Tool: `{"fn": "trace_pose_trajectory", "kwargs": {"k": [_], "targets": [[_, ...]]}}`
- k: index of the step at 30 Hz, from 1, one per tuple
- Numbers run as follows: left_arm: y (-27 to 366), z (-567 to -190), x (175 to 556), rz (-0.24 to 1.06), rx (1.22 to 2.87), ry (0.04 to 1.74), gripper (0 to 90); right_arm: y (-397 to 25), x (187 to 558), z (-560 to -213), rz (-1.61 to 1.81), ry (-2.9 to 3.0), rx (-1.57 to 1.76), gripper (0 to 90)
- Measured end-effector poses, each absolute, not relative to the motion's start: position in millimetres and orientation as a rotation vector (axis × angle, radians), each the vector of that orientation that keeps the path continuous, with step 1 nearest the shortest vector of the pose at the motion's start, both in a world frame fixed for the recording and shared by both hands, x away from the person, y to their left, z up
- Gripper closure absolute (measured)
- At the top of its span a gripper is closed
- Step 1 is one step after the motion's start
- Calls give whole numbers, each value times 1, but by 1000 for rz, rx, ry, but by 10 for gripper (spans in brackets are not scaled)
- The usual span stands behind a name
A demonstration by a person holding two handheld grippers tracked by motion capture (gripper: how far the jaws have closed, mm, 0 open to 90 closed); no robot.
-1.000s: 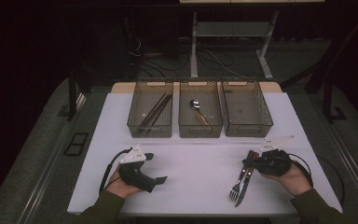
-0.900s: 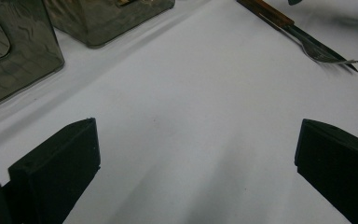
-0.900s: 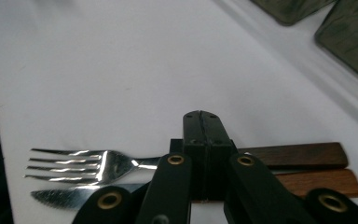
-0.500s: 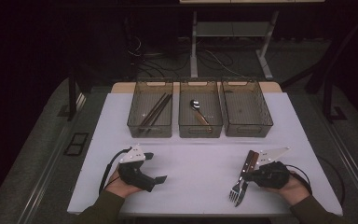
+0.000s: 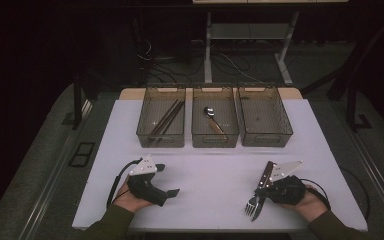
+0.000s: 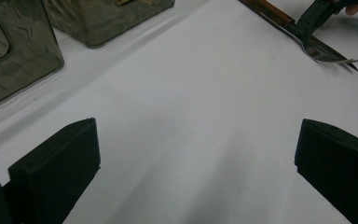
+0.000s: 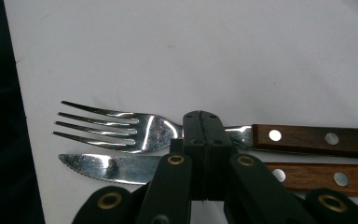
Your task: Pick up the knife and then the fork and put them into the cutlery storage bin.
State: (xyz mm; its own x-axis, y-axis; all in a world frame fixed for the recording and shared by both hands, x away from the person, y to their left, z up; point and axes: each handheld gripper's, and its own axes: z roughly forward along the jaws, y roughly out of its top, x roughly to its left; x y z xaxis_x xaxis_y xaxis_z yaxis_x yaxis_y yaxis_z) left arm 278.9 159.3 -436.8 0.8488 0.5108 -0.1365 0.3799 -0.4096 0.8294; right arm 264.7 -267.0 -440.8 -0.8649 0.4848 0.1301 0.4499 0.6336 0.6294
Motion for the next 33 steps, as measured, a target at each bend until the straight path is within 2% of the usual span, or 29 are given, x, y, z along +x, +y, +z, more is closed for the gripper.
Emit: {"fn": "trace_pose_trajectory", "kwargs": {"k": [16,33], "targets": [[159,-437,279,171,2050,652,0,-257,273,-439,1080,2759,774,899],[159,-437,279,169,2048,653,0,-252,261,-442,986,2762,690,900]]}}
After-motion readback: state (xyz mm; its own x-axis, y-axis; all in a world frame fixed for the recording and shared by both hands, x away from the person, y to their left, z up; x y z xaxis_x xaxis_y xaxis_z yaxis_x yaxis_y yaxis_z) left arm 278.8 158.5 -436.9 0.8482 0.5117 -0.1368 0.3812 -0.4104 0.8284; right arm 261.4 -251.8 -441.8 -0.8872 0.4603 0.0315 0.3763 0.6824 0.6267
